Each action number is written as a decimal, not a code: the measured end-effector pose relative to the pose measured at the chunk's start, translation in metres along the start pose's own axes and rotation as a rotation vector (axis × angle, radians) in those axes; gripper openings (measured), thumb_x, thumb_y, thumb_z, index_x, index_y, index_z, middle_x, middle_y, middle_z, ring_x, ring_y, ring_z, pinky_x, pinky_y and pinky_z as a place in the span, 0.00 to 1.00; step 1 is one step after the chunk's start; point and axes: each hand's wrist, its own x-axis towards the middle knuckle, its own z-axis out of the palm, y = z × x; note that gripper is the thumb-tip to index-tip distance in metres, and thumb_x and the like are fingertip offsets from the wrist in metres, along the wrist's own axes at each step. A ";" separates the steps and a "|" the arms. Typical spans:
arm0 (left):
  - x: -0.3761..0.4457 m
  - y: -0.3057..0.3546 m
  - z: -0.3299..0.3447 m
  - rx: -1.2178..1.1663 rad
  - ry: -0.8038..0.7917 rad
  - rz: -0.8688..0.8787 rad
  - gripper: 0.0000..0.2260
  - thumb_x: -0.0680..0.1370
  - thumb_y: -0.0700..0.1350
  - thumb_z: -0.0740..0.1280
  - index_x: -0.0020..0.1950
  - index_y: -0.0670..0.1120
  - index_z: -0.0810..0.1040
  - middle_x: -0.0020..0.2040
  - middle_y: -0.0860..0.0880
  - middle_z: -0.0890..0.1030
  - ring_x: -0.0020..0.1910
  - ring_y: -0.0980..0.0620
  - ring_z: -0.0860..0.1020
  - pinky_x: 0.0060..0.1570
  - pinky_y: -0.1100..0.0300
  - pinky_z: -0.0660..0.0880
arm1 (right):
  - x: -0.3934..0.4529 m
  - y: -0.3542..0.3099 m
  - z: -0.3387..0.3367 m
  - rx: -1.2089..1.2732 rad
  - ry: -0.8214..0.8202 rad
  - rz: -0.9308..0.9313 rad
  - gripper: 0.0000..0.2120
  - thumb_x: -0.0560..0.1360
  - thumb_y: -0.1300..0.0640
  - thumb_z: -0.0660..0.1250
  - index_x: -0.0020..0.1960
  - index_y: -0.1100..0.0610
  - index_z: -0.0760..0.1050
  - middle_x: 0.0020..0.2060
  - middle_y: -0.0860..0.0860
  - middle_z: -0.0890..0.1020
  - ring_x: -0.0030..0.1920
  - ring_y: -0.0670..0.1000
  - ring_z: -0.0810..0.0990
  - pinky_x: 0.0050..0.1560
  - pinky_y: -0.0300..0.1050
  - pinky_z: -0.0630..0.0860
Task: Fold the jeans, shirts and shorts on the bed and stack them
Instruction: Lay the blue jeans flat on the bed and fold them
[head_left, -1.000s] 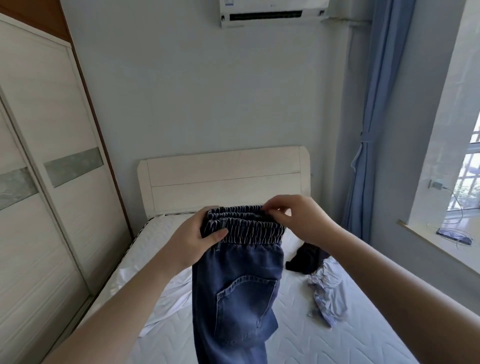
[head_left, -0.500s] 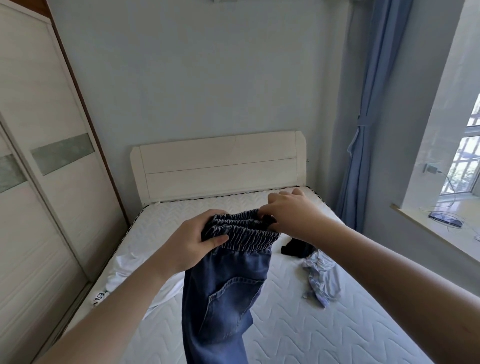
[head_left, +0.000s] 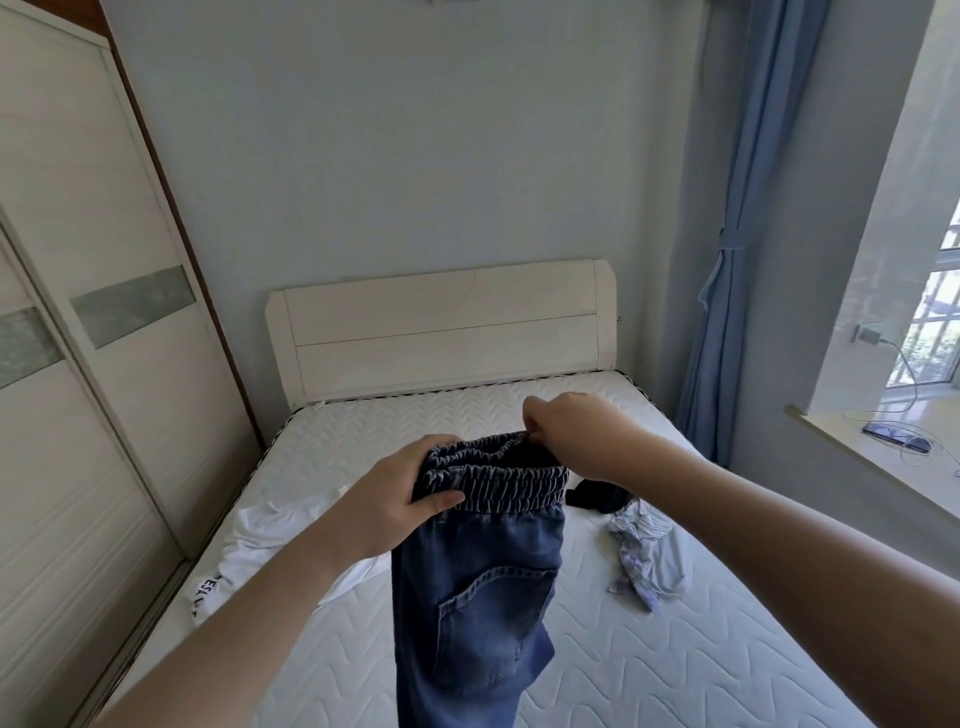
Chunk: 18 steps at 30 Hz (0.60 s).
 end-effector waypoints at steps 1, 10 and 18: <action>-0.001 -0.002 0.001 0.001 -0.003 -0.001 0.20 0.74 0.57 0.68 0.63 0.67 0.65 0.59 0.64 0.77 0.58 0.66 0.75 0.58 0.74 0.68 | 0.000 0.001 -0.001 0.060 -0.017 0.029 0.05 0.82 0.53 0.59 0.53 0.55 0.68 0.39 0.51 0.74 0.41 0.54 0.73 0.38 0.46 0.66; -0.011 -0.017 0.003 -0.007 0.070 -0.005 0.18 0.76 0.55 0.68 0.62 0.68 0.67 0.56 0.67 0.77 0.56 0.65 0.76 0.55 0.74 0.69 | -0.009 0.012 -0.015 0.527 -0.033 0.045 0.05 0.79 0.55 0.66 0.50 0.49 0.69 0.38 0.44 0.81 0.39 0.50 0.78 0.44 0.45 0.73; -0.011 -0.018 0.003 -0.060 0.151 0.013 0.14 0.75 0.56 0.67 0.59 0.67 0.71 0.52 0.64 0.80 0.53 0.62 0.79 0.51 0.75 0.71 | -0.023 0.012 -0.016 0.283 -0.267 -0.189 0.14 0.81 0.61 0.60 0.57 0.48 0.82 0.49 0.42 0.76 0.49 0.42 0.72 0.53 0.35 0.65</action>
